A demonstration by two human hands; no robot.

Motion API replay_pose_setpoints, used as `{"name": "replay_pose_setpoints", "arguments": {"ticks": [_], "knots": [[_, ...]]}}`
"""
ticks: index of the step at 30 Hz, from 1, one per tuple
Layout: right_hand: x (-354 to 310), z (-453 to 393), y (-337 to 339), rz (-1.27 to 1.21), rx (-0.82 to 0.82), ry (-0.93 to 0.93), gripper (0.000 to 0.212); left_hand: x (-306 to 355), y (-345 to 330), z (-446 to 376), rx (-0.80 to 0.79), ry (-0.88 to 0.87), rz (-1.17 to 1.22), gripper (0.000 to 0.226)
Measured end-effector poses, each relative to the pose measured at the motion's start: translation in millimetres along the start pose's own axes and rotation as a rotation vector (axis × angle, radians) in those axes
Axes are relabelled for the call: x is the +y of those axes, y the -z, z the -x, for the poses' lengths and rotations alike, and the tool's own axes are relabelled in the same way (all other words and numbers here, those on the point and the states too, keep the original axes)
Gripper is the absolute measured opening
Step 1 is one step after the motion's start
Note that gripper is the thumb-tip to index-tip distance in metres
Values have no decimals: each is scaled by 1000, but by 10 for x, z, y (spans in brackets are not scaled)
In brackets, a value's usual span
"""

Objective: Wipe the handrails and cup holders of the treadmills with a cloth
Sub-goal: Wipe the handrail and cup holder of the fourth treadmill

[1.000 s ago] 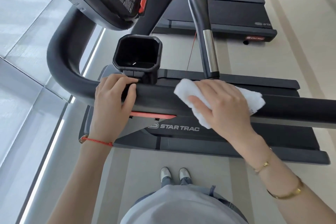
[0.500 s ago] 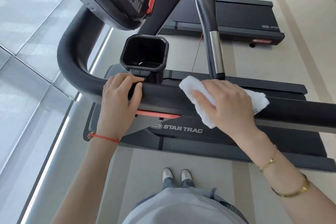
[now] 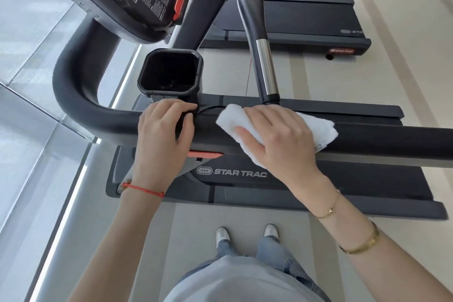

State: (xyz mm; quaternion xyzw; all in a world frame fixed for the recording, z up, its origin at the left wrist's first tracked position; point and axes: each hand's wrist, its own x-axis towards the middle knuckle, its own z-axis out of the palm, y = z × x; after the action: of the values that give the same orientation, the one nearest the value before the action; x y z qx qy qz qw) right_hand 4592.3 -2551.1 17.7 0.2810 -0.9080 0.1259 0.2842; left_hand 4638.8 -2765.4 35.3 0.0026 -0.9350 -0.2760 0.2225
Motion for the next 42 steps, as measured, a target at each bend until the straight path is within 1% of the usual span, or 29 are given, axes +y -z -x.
{"name": "replay_pose_setpoints", "arguments": {"ticks": [6, 8, 10, 12, 14, 16, 17, 20, 22, 24, 28, 30, 32, 35, 38, 39, 42], "knots": [[455, 157, 198, -48, -43, 33, 39, 533, -380, -40, -43, -33, -25, 21], [678, 253, 292, -31, -36, 2, 38, 704, -513, -50, -49, -37, -27, 20], [944, 353, 427, -16, -64, -69, 37, 848, -641, -54, -43, -27, -37, 20], [1151, 392, 533, -4, -143, -139, 38, 975, -757, -52, -34, -18, -59, 19], [1226, 307, 560, 4, -280, -175, 39, 1096, -854, -55, -31, -10, -73, 20], [1214, 144, 521, -43, -426, -160, 43, 1203, -931, -58, -30, 1, -99, 21], [1202, 70, 488, -69, -468, -128, 44, 1245, -962, -58, -21, 8, -120, 22], [1214, 28, 487, -132, -497, -53, 43, 1291, -1008, -39, 6, 31, -157, 20], [1339, 161, 596, -156, -467, -19, 43, 1281, -1013, -34, -1, 34, -168, 21], [1551, 309, 739, -152, -474, -27, 44, 1271, -1021, -35, -17, 40, -167, 23], [1807, 279, 784, -108, -600, -76, 43, 1288, -1040, -49, 7, 60, -166, 27], [1743, 98, 663, -163, -716, -62, 43, 1294, -1038, -52, 19, 68, -168, 27], [1586, -75, 516, -241, -778, -6, 42, 1293, -1031, -49, 30, 75, -175, 23], [1429, -132, 424, -268, -727, 43, 39, 1285, -1030, -48, 35, 76, -194, 21], [1534, 98, 543, -220, -556, 99, 38, 1294, -1029, -43, 39, 88, -195, 24], [1618, 186, 611, -201, -522, 101, 38, 1291, -1031, -44, 35, 87, -188, 25], [1826, 318, 757, -160, -534, -13, 40, 1294, -1023, -42, 34, 82, -171, 25]]}}
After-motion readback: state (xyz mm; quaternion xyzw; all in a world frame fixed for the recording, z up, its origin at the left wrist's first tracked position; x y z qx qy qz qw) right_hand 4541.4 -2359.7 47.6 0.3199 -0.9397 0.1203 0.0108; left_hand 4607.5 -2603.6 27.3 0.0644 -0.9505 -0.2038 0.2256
